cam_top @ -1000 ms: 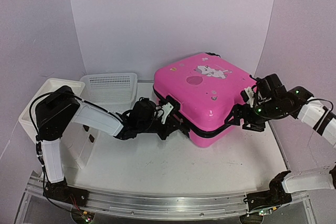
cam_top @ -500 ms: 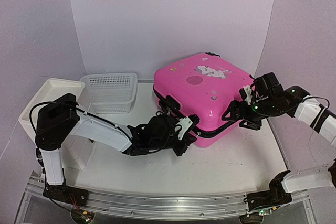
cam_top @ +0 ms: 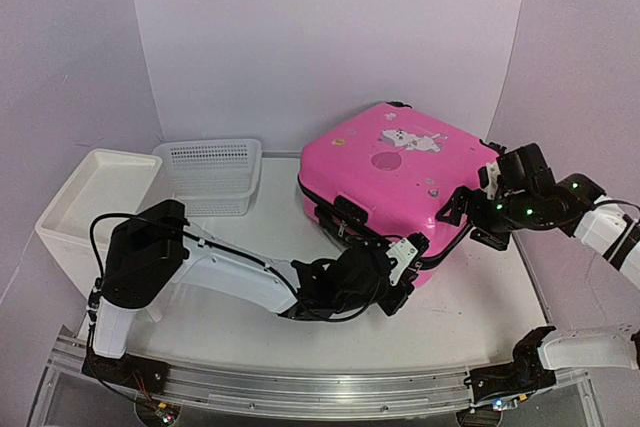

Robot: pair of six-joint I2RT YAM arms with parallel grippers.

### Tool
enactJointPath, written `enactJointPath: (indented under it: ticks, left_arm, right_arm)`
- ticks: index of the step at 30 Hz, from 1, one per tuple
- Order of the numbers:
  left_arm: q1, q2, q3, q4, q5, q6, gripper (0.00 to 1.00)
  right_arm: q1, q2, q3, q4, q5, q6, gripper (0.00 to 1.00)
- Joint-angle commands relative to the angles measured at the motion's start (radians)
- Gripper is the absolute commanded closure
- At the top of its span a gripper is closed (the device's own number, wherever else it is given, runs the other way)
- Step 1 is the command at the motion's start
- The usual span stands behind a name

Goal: Open, take out, and arrange the luggage

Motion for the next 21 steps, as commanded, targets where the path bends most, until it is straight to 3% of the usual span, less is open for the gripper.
enactJointPath:
  ticks: [1,6,8,11,15,21]
  left_arm:
    - [-0.044,0.045,0.119,0.038,0.057,-0.011,1.00]
    - [-0.046,0.038,0.112,0.020,0.093,-0.006,0.98]
    - [-0.046,0.022,0.093,0.016,0.139,-0.007,0.86]
    - [-0.045,-0.036,0.025,0.003,0.177,-0.023,0.57]
    - [-0.021,-0.156,-0.070,-0.064,0.218,-0.063,0.29]
    - [0.109,-0.332,-0.188,-0.145,0.375,-0.254,0.23]
  right_arm:
    - [-0.002,-0.018,-0.013,0.009,0.033,0.005,0.04]
    - [-0.001,-0.063,-0.013,-0.165,0.073,-0.114,0.16]
    - [0.009,-0.082,-0.023,-0.200,0.045,-0.151,0.17]
    - [0.041,-0.102,-0.065,-0.222,0.040,-0.157,0.14]
    - [0.119,-0.094,-0.133,-0.138,0.046,-0.123,0.12]
    - [0.291,-0.043,-0.173,0.011,0.240,-0.115,0.11]
